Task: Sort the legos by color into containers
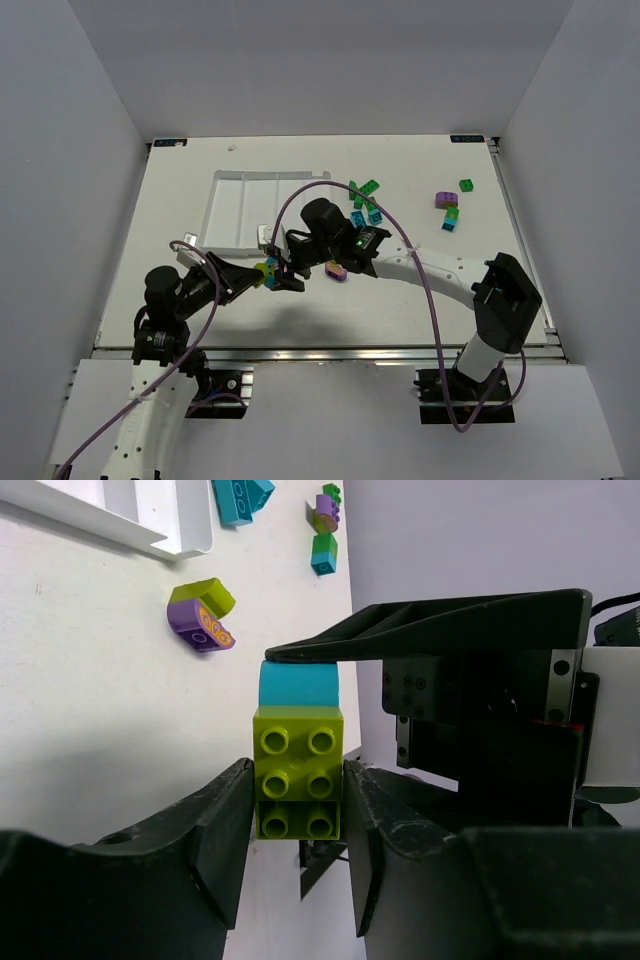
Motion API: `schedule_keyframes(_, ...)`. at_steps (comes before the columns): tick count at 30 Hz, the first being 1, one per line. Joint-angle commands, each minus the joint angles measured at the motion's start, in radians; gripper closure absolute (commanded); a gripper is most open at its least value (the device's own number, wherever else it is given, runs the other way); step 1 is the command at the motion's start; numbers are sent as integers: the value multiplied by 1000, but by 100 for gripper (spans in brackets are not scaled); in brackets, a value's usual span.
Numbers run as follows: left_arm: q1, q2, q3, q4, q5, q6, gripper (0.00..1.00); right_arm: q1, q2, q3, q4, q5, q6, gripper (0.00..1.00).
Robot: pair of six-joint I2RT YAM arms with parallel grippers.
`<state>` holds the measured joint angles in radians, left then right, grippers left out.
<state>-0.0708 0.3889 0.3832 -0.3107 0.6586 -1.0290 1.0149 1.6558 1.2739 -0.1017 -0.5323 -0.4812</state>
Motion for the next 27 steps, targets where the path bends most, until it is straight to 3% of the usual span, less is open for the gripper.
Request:
schedule_keyframes(1, 0, 1, -12, 25, 30, 6, 51, 1, -1, 48, 49, -24, 12, 100)
schedule_keyframes(13, -4, 39, -33, 91, 42, -9, 47, 1, -8, 39, 66, -44, 27, 100)
schedule_keyframes(18, -11, 51, -33, 131, 35, -17, 63, -2, -7, 35, 69, -38, 23, 100)
schedule_keyframes(22, -9, 59, -12, 111, -20, 13, 98, -54, -16, 13, 73, -54, 47, 100)
schedule_keyframes(24, -9, 82, 3, 79, -66, 40, 100, -109, -28, -8, 54, -86, 36, 100)
schedule_keyframes(27, -11, 192, 41, 154, -100, 73, 100, -212, -73, -88, 22, -95, 9, 100)
